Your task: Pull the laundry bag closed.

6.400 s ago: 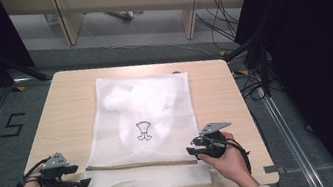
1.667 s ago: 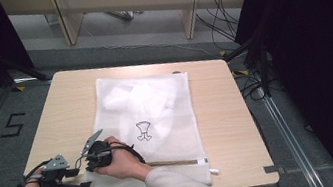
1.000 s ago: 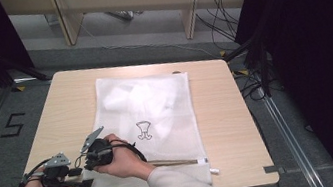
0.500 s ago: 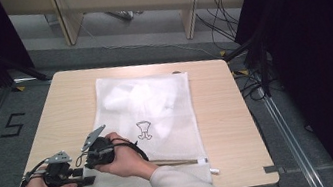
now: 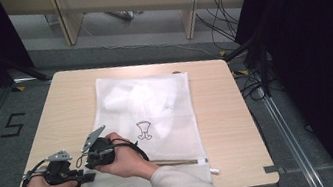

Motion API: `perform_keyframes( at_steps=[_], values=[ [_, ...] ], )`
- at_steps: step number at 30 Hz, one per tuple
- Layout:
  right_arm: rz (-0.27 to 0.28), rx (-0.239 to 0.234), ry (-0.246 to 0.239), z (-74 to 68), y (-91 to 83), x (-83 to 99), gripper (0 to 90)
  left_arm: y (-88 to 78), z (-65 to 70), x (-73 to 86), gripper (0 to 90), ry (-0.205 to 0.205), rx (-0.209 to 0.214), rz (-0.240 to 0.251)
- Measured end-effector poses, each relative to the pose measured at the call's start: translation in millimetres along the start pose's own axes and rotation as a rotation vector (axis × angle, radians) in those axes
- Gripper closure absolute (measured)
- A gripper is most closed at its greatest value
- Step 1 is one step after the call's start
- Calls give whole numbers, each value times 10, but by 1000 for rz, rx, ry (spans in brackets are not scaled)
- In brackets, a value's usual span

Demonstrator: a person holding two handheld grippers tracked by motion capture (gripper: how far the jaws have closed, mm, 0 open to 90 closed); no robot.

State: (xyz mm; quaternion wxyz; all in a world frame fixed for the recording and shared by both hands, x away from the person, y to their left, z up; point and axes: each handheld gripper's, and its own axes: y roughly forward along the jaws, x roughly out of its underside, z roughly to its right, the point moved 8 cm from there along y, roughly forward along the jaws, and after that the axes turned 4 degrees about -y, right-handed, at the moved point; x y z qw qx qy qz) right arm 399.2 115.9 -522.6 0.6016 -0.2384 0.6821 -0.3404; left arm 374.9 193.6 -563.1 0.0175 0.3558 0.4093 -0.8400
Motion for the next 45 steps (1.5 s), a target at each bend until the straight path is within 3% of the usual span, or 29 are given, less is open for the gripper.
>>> perform_keyframes(
  at_steps=[8, 10, 13, 15, 16, 20, 27, 28, 31, 45],
  values=[
    [-26, 5, -16, 24, -31, 61, 820, -15, 26, -23, 837, -28, -6, 23],
    [-23, 4, -15, 26, -32, 76, 821, -37, 36, -21, 845, -48, 6, 0],
    [-49, 19, -24, 49, -44, 125, 822, -43, 38, -32, 851, -58, 10, 10],
    [-48, -1, -12, 30, -43, 135, 822, -44, 41, -33, 853, -60, 7, 11],
    [-54, 5, -18, 43, -41, 144, 822, -32, 45, -44, 854, -64, 4, 35],
    [-65, 0, -12, 37, -39, 162, 823, -53, 42, -31, 856, -66, 13, 7],
    [-92, -2, -5, 36, -26, 214, 824, -54, 41, -32, 858, -76, 14, 11],
    [-93, -7, -7, 34, -28, 221, 825, -41, 45, -41, 858, -79, 12, 33],
    [-102, -1, -9, 39, -24, 245, 826, -56, 40, -30, 858, -80, 17, 10],
    [-122, 3, -7, 41, -30, 287, 825, -57, 30, -32, 857, -81, 11, 13]
  ],
)
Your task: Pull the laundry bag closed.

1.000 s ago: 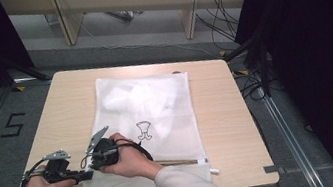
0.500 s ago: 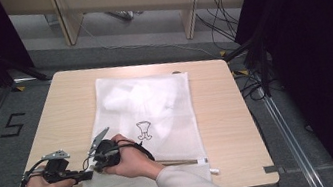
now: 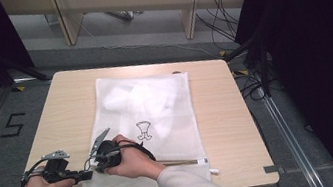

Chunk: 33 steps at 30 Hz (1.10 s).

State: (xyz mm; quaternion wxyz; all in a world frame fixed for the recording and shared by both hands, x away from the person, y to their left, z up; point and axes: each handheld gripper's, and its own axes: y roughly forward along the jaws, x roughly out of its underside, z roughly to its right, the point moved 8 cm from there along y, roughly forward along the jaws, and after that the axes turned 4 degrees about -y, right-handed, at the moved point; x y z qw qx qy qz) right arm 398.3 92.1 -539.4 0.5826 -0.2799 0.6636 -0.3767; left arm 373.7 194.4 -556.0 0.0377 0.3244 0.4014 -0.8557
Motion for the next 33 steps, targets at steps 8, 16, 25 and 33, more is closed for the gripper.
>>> perform_keyframes(
  at_steps=[8, 16, 25, 33],
  values=[
    [1, -1, -2, -5, 1, 17, 826, 0, 0, 0, 857, 0, 1, 1],
    [-23, 4, -15, 8, -8, 70, 826, 3, 0, -4, 857, 0, -12, 9],
    [-21, -8, 5, -21, -7, 96, 826, 0, 5, 2, 856, 5, 1, -2],
    [-30, -12, 7, -25, 9, 122, 826, -2, 6, 1, 856, 4, 3, 2]
  ],
)
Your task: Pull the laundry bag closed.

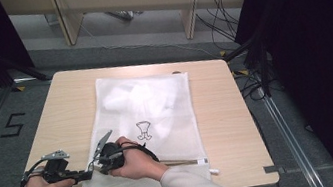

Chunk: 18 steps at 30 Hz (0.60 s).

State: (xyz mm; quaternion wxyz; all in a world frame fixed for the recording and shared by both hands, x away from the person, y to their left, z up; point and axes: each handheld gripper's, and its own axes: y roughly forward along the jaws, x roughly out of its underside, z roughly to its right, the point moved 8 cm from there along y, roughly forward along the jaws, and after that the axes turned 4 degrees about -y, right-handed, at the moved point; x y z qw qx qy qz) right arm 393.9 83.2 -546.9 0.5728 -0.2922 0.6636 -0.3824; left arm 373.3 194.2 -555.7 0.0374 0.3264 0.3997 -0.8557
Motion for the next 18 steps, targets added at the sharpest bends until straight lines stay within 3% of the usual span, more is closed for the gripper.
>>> perform_keyframes(
  at_steps=[8, 9, 11, 18],
  values=[
    [-1, -3, 7, 7, -4, 25, 826, -1, 3, 0, 856, -1, 0, 1],
    [6, -4, -13, 16, 3, 19, 826, -2, 4, -1, 856, -2, 1, 2],
    [-2, 0, 7, 7, -2, 30, 826, -3, 4, -2, 855, -3, 2, 3],
    [-8, -2, 6, 13, -8, 47, 826, -4, 8, -3, 855, 0, 4, 3]
  ],
)
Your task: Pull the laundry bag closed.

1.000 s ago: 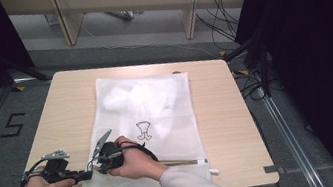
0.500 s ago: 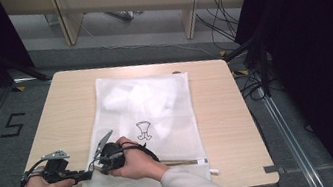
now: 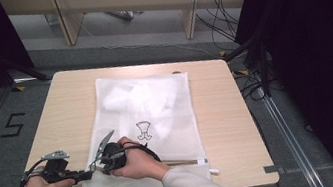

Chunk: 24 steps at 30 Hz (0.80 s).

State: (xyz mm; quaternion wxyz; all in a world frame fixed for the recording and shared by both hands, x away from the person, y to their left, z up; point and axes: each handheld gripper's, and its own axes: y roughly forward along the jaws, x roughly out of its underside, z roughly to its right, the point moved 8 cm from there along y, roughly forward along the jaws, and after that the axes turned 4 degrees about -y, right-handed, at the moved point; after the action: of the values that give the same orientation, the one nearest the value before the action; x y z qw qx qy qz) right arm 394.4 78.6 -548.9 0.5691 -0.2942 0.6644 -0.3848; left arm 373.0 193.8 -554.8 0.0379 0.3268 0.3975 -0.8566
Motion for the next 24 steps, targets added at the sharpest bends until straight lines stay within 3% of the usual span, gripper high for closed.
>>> perform_keyframes(
  at_steps=[11, 14, 24],
  values=[
    [-9, 3, 9, -5, -12, 31, 826, -12, -4, -4, 855, 9, -4, -1],
    [-14, -2, -9, 4, -13, 45, 826, -12, -3, -5, 856, 6, -1, 0],
    [-34, 4, 15, 9, -24, 93, 826, -10, -7, -15, 856, -2, -14, 23]
  ],
)
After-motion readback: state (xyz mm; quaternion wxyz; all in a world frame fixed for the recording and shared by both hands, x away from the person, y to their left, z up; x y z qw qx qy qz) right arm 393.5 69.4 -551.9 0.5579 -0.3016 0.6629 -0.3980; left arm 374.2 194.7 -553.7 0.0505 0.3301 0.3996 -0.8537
